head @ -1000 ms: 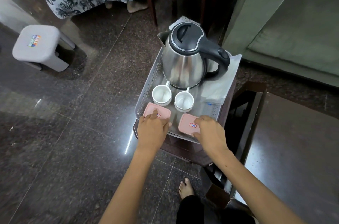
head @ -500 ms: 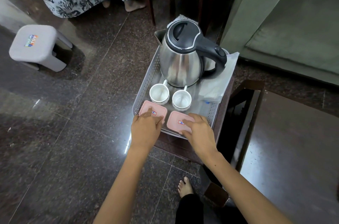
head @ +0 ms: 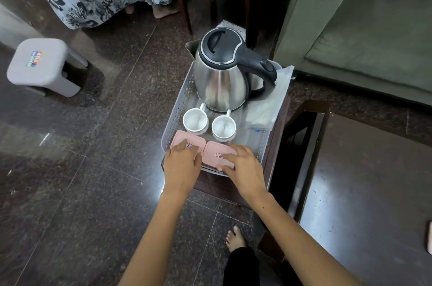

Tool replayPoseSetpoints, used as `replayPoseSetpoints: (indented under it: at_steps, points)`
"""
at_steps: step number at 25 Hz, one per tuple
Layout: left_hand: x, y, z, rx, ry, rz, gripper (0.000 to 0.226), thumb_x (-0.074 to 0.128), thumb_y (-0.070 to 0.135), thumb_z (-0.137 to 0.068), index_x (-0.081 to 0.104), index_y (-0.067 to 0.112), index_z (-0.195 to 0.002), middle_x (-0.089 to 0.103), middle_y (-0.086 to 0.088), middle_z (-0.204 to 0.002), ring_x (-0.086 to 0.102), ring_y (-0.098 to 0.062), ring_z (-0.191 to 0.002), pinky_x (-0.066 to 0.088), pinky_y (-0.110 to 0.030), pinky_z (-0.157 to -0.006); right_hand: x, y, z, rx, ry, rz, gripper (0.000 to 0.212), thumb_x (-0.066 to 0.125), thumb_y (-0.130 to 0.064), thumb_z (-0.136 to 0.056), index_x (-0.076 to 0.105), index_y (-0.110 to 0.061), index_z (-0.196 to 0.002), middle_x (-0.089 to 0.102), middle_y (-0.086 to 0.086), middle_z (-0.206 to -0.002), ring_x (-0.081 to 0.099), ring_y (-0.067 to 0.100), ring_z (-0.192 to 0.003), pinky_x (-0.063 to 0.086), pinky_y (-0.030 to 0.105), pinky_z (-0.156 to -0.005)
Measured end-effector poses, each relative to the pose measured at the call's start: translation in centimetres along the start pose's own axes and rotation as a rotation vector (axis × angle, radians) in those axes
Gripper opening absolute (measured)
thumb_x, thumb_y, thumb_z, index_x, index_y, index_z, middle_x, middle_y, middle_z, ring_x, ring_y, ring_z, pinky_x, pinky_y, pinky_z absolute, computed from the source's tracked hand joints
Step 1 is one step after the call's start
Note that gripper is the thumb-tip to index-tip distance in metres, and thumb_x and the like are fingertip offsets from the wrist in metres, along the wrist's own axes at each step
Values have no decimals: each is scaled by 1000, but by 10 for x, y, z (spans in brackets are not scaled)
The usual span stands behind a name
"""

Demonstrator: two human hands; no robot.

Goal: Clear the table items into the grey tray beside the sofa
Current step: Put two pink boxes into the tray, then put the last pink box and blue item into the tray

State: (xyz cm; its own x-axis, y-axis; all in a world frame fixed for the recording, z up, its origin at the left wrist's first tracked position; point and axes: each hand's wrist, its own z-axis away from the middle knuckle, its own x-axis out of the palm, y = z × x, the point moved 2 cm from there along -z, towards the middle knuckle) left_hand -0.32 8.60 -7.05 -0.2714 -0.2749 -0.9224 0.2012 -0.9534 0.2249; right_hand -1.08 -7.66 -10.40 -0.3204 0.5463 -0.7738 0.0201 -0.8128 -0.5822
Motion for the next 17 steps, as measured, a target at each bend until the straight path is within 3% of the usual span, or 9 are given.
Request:
replayPoseSetpoints:
  at_steps: [5,9,13,17]
  points:
    - [-7,30,18,57,83,97,34,52,21,-93,59,13,-125,57,-10,-133,56,-32,-114,41,-42,-98,-18,9,24,-17,207,-121,19,65,-21,-86,71,-15,-103,63,3,-122,58,23,-111,57,41,-79]
    - [4,92,48,237,103,168,27,55,15,-90,63,10,-116,63,-9,-122,59,-31,-105,45,-44,-91,-49,42,57,28,396,-224,16,65,-18,-87,72,-14,-101,68,-2,-111,65,15,-98,57,32,-78]
    - [45,193,92,415,33,214,26,57,18,-92,67,12,-115,64,-6,-123,59,-25,-109,44,-39,-95,-91,131,122,222,509,-232,13,65,-15,-86,74,-12,-95,70,-2,-108,67,13,-93,57,28,-77]
    - [112,312,154,593,-147,200,26,57,20,-92,67,13,-114,63,-5,-124,59,-25,-112,43,-38,-97,-138,246,222,507,575,-187,11,66,-17,-85,73,-15,-92,69,-3,-108,69,18,-89,56,31,-72]
